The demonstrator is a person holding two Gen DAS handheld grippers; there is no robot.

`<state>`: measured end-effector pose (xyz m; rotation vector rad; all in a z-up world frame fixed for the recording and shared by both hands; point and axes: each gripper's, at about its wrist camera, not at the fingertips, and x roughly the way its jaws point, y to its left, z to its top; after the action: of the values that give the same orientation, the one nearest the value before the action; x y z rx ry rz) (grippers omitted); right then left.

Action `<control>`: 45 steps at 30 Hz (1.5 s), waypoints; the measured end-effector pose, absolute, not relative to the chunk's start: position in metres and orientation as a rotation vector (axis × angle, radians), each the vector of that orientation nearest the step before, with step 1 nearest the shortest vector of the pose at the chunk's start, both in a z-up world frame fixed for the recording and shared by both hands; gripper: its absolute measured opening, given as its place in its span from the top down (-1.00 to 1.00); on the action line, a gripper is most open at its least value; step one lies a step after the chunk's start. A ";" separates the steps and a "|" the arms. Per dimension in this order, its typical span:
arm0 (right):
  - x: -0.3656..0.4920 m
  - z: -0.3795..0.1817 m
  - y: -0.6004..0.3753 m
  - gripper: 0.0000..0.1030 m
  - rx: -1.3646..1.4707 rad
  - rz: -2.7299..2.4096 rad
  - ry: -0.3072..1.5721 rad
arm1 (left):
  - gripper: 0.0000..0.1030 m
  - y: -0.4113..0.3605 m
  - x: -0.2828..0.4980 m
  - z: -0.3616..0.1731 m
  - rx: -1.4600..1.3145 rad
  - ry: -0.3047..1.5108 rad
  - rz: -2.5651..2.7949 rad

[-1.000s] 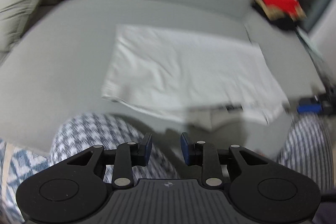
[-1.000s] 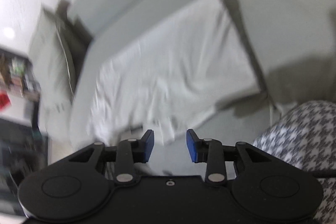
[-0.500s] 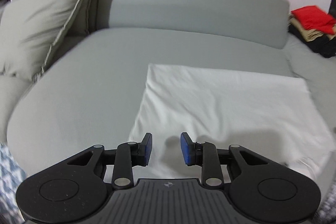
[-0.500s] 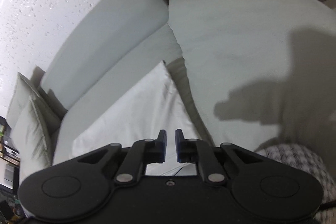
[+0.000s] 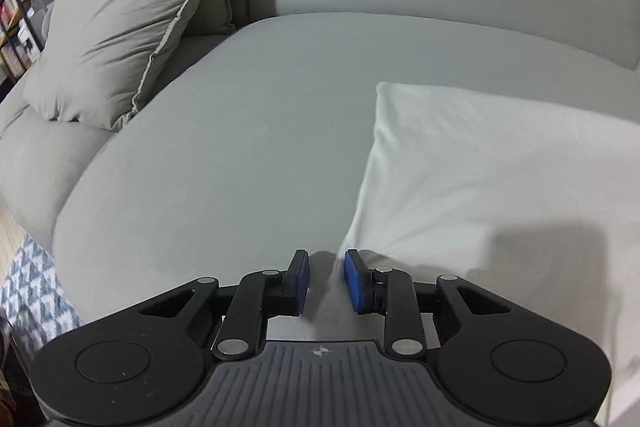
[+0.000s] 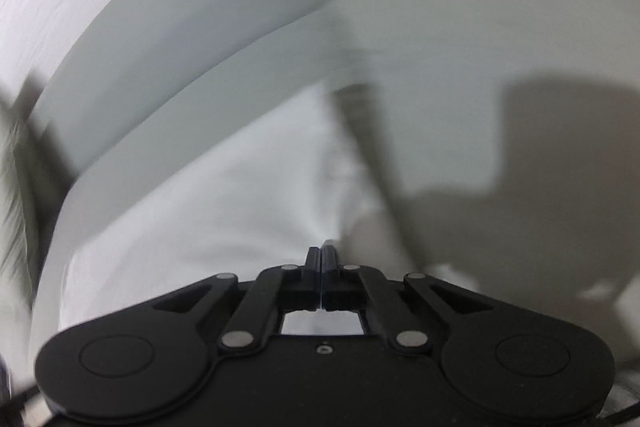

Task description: Fold clothes

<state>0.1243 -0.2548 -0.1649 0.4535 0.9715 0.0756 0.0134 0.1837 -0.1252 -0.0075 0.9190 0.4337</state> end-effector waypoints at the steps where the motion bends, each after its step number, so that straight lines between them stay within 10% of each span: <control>1: 0.120 -0.168 -0.268 0.95 0.444 0.005 0.978 | 0.39 0.186 0.010 -0.123 -0.014 0.912 0.427; 19: 0.075 -0.139 -0.240 0.81 0.450 0.282 0.983 | 0.41 0.092 0.012 -0.116 0.007 0.844 0.166; 27: 0.070 -0.154 -0.285 1.00 0.365 -0.088 1.022 | 0.39 0.115 -0.026 -0.123 -0.013 0.870 0.266; 45: 0.110 -0.115 -0.258 0.70 0.611 0.164 0.823 | 0.55 0.147 0.036 -0.078 -0.075 0.711 0.253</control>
<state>0.1100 -0.2578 -0.1155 0.6108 0.8230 0.1643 0.0356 0.1473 -0.0783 -0.0747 0.7105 0.2530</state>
